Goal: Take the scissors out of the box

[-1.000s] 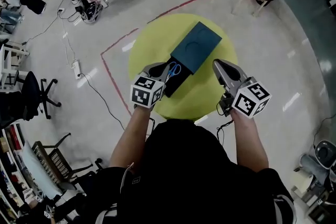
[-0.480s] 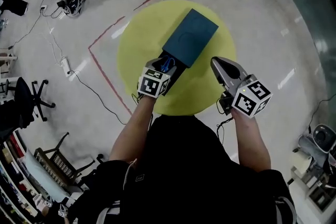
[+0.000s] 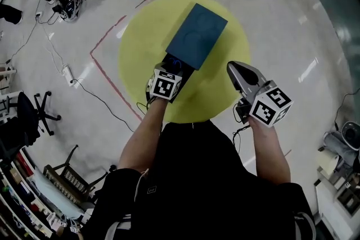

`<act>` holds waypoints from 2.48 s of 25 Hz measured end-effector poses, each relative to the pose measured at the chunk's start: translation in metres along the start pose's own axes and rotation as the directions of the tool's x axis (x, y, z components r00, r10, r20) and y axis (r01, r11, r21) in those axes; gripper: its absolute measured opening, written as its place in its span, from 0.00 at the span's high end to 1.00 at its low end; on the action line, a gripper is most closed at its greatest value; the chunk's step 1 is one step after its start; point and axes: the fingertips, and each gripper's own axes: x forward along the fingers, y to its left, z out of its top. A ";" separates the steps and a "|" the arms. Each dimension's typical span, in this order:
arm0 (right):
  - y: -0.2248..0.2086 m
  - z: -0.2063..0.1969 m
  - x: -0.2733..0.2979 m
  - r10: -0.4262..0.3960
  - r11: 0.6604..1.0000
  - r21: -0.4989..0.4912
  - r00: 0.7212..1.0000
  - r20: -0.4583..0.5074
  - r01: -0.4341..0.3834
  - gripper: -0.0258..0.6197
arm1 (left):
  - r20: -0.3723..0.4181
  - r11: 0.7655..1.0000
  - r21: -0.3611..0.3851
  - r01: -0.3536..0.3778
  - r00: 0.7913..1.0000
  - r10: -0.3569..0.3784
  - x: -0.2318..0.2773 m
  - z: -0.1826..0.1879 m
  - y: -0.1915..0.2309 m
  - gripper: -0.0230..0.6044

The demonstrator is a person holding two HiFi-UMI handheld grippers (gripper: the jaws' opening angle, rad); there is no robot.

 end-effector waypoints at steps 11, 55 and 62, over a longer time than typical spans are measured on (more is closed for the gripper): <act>-0.011 -0.004 -0.003 -0.011 0.999 0.033 1.000 0.009 0.010 0.94 | -0.018 0.999 -0.039 0.012 1.000 -0.013 0.005 0.003 0.008 0.78; 0.036 0.022 -0.041 0.156 0.986 -0.067 0.984 0.085 -0.150 0.94 | 0.313 0.981 0.050 -0.188 0.936 0.163 -0.127 0.064 -0.030 0.84; 0.058 0.040 -0.047 0.152 0.985 -0.106 0.980 0.126 -0.139 0.94 | 0.480 0.979 0.014 -0.203 0.861 0.171 -0.196 0.087 -0.032 0.84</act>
